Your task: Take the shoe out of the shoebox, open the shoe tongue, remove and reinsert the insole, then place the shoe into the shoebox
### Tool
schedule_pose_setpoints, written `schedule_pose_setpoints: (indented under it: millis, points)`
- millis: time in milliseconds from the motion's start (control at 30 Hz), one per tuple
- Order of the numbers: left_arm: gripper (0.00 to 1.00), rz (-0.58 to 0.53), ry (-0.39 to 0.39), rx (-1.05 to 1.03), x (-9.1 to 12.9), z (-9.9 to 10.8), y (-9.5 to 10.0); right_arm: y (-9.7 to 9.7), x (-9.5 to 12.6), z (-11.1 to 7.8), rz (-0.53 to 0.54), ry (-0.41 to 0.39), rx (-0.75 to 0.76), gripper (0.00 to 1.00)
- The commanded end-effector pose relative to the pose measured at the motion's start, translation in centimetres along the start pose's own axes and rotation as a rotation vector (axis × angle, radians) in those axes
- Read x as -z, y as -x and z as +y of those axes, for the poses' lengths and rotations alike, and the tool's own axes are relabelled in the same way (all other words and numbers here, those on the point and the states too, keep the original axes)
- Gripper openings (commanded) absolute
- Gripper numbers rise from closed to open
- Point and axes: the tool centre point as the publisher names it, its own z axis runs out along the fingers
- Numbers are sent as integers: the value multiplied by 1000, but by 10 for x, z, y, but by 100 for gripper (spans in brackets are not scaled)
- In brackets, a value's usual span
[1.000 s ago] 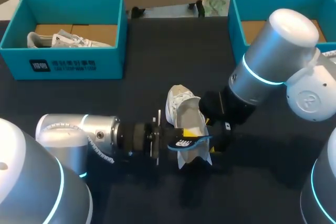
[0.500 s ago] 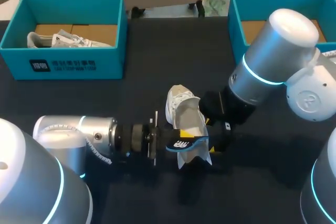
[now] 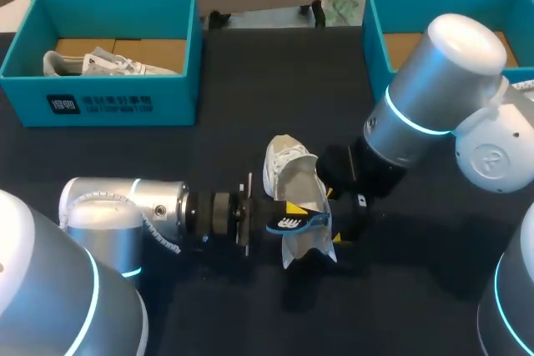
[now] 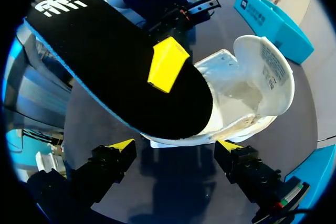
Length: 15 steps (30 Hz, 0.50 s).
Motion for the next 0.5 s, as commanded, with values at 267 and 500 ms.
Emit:
schedule_pose_setpoints:
  millis: [267,500]
  points:
    - [0,-14,13,3,-6,5,4,-1,-1,0,-2,0,0,100]
    - [0,-13,69,-21,-4,15,4,-1,-1,0,-2,0,0,100]
